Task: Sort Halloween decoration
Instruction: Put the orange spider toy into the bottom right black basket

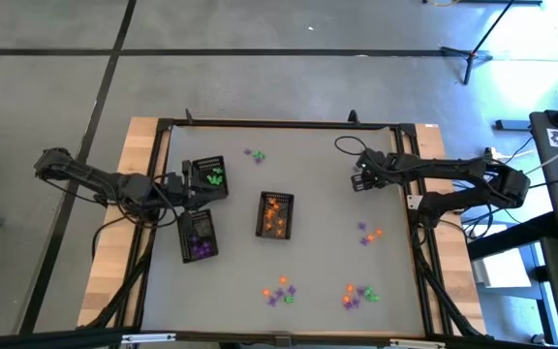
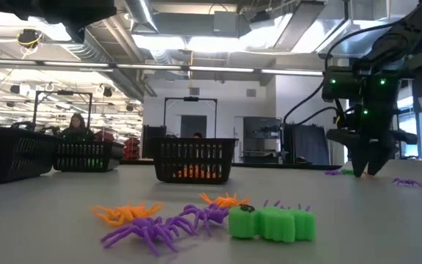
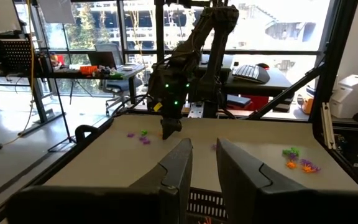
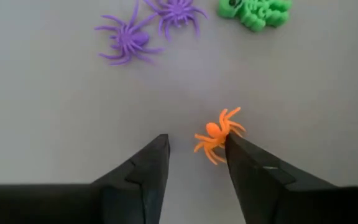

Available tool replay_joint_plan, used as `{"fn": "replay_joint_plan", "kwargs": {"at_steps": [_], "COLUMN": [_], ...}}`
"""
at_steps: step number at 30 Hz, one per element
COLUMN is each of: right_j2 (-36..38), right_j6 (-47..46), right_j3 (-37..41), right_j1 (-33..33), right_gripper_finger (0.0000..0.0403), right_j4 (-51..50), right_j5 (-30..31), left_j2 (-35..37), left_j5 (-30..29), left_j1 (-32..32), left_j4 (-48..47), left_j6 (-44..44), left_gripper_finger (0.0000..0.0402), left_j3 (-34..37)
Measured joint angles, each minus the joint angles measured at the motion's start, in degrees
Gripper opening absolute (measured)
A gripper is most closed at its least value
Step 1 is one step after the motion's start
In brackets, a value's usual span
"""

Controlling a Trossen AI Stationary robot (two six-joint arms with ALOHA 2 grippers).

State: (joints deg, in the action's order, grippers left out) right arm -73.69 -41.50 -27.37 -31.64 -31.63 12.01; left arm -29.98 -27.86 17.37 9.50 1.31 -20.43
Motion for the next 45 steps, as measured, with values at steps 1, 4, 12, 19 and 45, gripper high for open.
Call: {"fn": "replay_joint_plan", "kwargs": {"at_steps": [1,4,12,19,45], "right_j2": [0.0,-0.1,-0.2,-0.5,-8.7], "right_j6": [0.0,0.0,4.9,6.8,15.1], "right_j3": [0.1,0.1,-0.7,-6.6,-33.3], "right_j1": [0.0,0.1,0.1,1.8,34.0], "right_gripper_finger": [0.0159,0.0130,0.0009,0.0004,0.0012], "right_j4": [0.0,-0.1,-0.2,-2.0,30.7], "right_j5": [0.2,-0.2,0.1,0.4,-10.3], "left_j2": [0.0,0.0,0.0,0.0,0.0], "left_j5": [0.0,0.0,0.0,0.0,-0.1], "left_j1": [0.0,0.0,0.0,0.0,0.0], "left_j4": [0.0,0.0,0.0,0.0,0.4], "left_j6": [0.0,0.0,0.0,0.0,-0.5], "left_gripper_finger": [0.0068,0.0068,0.0068,0.0068,0.0068], "left_j3": [0.0,0.0,0.0,0.0,0.0]}}
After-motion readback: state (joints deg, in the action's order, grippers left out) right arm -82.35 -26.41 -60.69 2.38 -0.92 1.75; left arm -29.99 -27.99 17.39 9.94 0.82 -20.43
